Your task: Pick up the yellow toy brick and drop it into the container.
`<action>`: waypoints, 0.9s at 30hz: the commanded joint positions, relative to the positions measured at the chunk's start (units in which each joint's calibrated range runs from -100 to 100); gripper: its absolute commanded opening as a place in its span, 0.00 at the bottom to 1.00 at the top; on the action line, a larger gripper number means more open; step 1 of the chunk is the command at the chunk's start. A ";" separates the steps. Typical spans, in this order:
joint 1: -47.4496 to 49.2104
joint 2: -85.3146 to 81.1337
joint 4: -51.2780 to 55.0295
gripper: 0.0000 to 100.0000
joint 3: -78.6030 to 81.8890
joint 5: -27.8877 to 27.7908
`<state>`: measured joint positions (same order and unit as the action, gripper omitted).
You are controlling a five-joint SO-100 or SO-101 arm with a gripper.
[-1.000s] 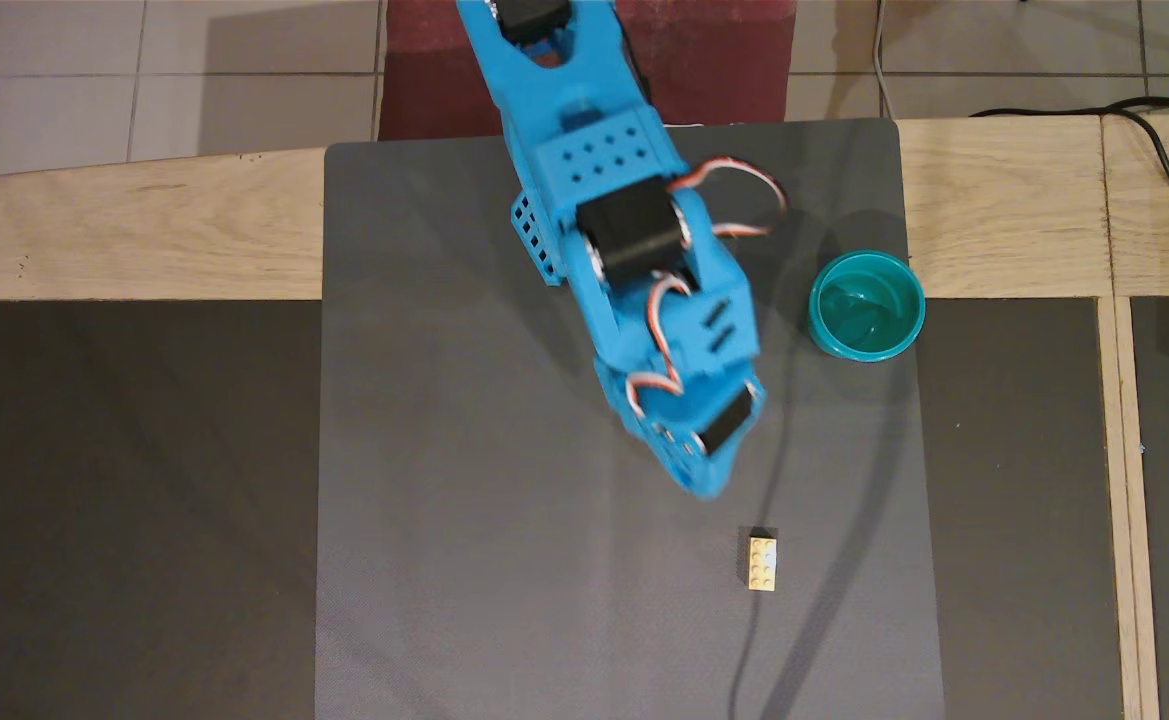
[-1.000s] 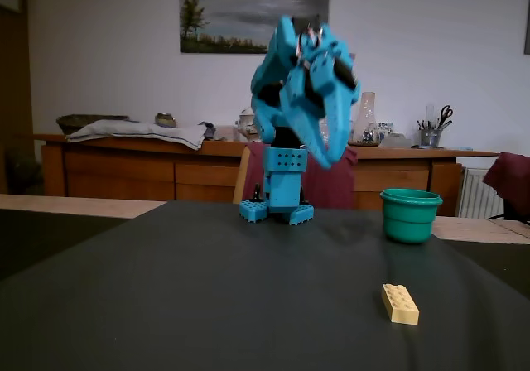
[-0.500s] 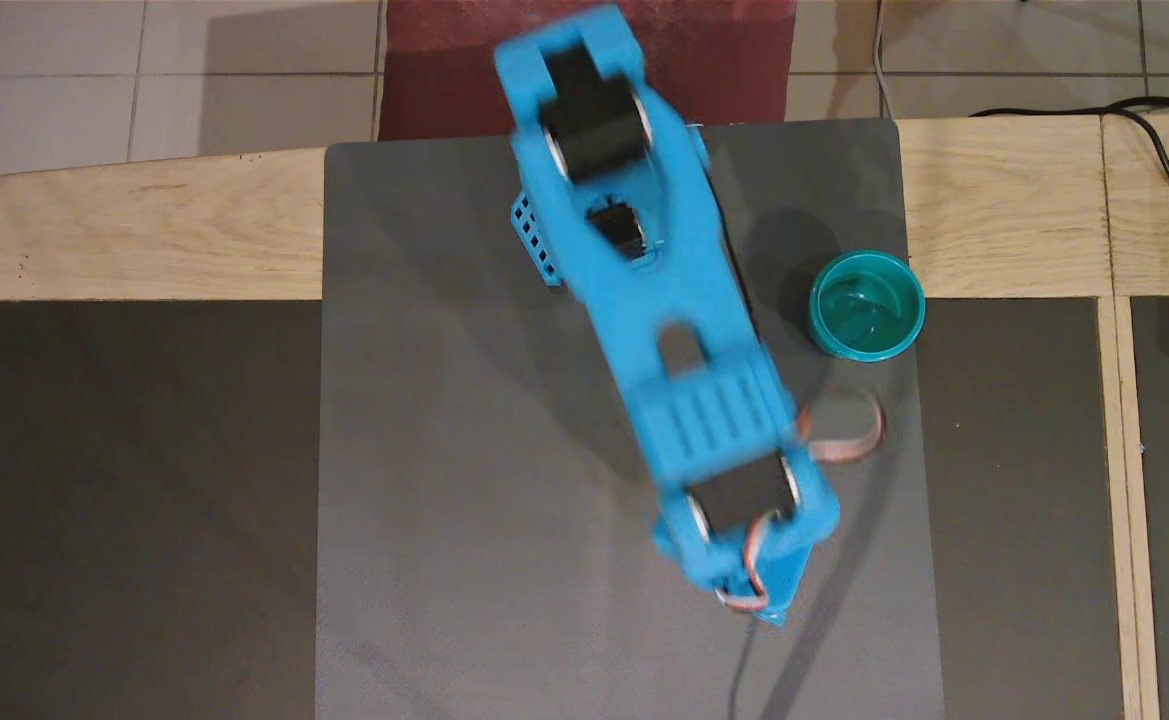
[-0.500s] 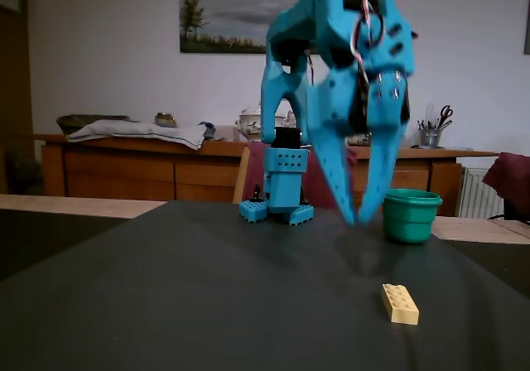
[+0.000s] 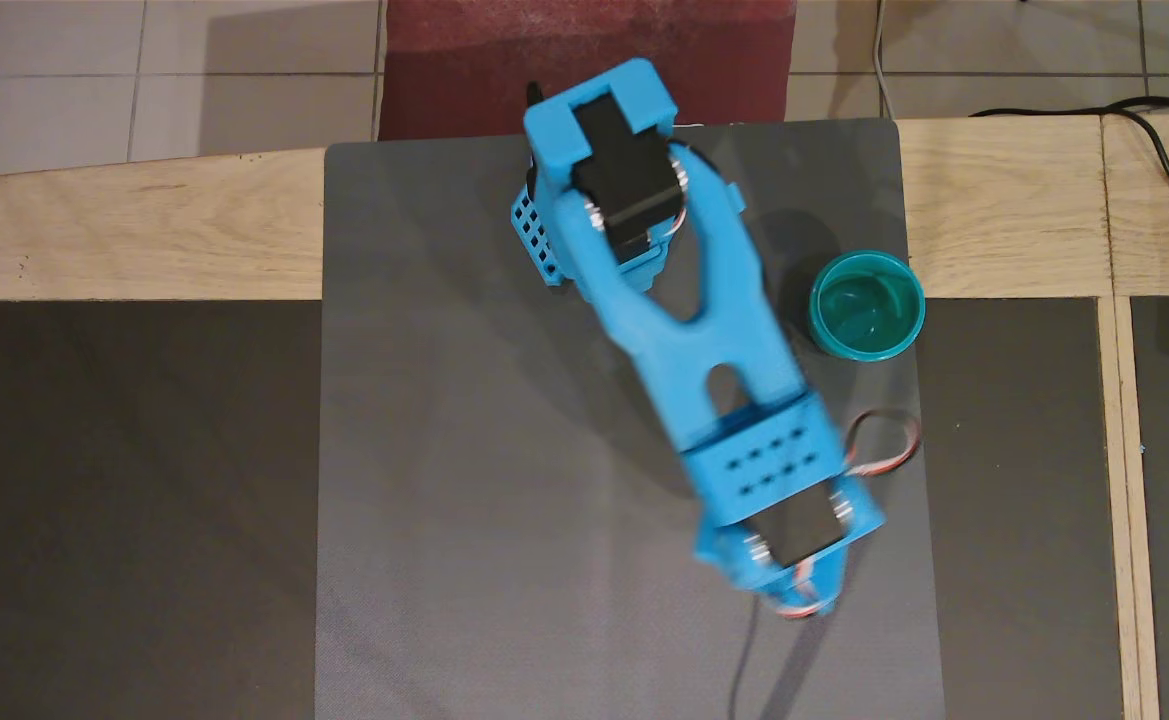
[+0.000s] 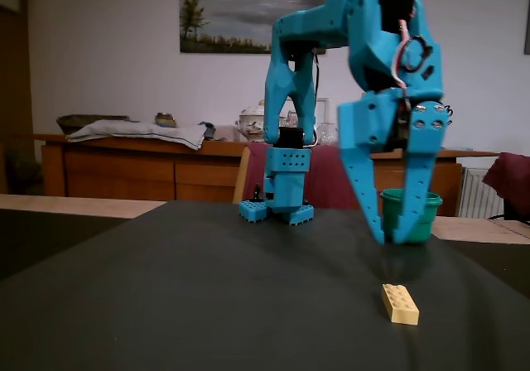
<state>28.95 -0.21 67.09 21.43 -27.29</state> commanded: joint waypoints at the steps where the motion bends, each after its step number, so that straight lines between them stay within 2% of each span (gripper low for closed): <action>1: 0.72 -0.29 -0.68 0.17 -2.30 -0.10; 5: 0.18 -0.21 -3.88 0.23 -1.49 -0.47; 14: -0.13 6.96 -4.41 0.23 -1.85 -3.97; 27: -6.17 10.50 -10.81 0.23 -1.76 -7.21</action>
<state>23.16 10.58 56.62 21.34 -33.90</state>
